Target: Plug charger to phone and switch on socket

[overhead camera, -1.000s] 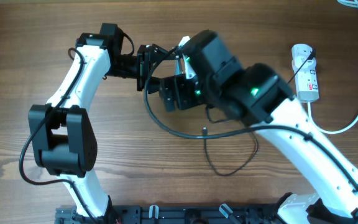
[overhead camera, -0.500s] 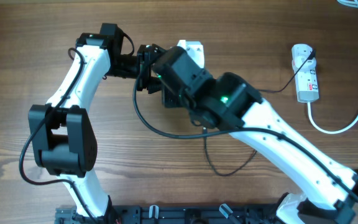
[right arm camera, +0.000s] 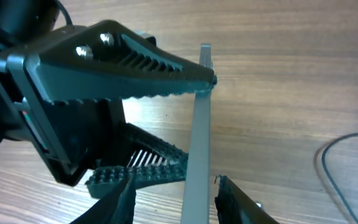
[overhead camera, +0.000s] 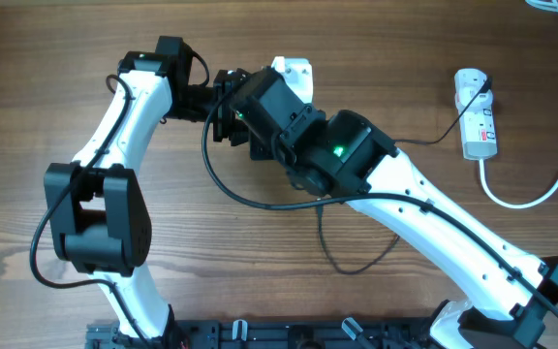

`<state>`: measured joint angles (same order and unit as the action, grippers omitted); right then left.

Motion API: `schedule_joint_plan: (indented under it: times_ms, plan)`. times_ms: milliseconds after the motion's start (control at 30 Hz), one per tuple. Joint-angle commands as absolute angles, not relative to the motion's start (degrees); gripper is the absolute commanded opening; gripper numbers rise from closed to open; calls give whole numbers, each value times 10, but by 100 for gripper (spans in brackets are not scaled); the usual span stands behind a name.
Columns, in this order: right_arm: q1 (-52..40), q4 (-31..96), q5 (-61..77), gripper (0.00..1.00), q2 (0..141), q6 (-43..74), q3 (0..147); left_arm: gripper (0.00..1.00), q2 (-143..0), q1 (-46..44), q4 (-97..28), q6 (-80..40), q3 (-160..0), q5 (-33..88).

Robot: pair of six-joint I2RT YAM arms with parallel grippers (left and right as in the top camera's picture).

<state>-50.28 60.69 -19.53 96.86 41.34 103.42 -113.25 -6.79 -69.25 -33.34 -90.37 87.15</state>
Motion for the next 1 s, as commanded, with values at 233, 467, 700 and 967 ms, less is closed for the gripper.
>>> schedule_joint_plan:
  times_ms: [233,467,700,967]
  plan:
    - [-504,604,-231,36,969,405,1036,56,-1113,-69,-693,-342,-904,903]
    - [-510,606,-231,33,969,406,1040,56,-1113,-68,-693,-352,-904,903]
    - [-516,606,-240,23,969,405,1042,56,-1113,-68,-693,-352,-904,903]
    - [-516,607,-240,17,968,405,1042,56,-1113,-68,-693,-352,-904,903]
